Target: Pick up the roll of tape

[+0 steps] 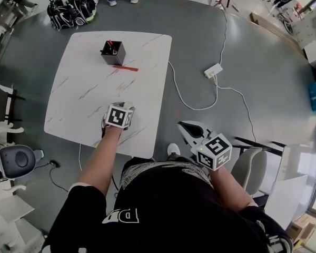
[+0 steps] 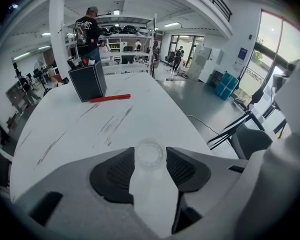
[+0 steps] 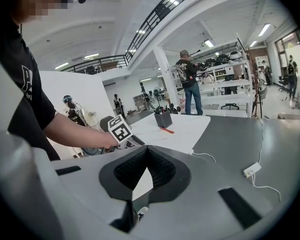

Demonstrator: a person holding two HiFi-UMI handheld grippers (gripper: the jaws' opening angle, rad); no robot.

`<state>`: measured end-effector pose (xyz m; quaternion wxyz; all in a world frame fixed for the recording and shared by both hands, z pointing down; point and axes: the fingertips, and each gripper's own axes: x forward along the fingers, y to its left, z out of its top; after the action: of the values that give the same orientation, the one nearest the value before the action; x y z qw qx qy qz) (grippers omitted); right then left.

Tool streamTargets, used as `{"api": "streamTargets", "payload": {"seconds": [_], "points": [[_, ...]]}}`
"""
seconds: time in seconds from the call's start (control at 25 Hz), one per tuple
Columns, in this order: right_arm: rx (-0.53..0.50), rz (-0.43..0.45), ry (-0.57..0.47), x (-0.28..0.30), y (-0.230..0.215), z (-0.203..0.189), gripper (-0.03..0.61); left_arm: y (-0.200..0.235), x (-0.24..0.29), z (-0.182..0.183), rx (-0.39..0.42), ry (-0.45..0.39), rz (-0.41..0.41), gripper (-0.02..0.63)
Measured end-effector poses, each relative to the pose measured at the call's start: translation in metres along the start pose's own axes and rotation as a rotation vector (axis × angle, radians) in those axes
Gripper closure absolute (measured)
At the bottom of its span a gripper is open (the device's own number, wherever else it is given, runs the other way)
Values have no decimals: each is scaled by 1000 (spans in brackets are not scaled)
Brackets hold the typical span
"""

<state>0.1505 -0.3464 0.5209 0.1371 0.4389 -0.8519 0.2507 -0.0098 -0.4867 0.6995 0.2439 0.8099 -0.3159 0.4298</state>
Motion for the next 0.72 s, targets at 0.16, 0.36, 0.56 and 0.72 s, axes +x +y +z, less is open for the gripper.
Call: {"api": "streamTargets", "payload": {"seconds": [0.16, 0.36, 0.56, 0.72], "points": [[-26, 51, 0, -3, 1, 4, 574, -9, -24, 5, -33, -46, 24, 405], [-60, 120, 10, -4, 5, 1, 574, -25, -51, 1, -72, -101, 49, 405], [-96, 187, 29, -9, 10, -6, 574, -52, -82, -3, -114, -174, 53, 405], [-114, 246, 33, -16, 15, -5, 574, -80, -113, -5, -150, -236, 53, 405]]}}
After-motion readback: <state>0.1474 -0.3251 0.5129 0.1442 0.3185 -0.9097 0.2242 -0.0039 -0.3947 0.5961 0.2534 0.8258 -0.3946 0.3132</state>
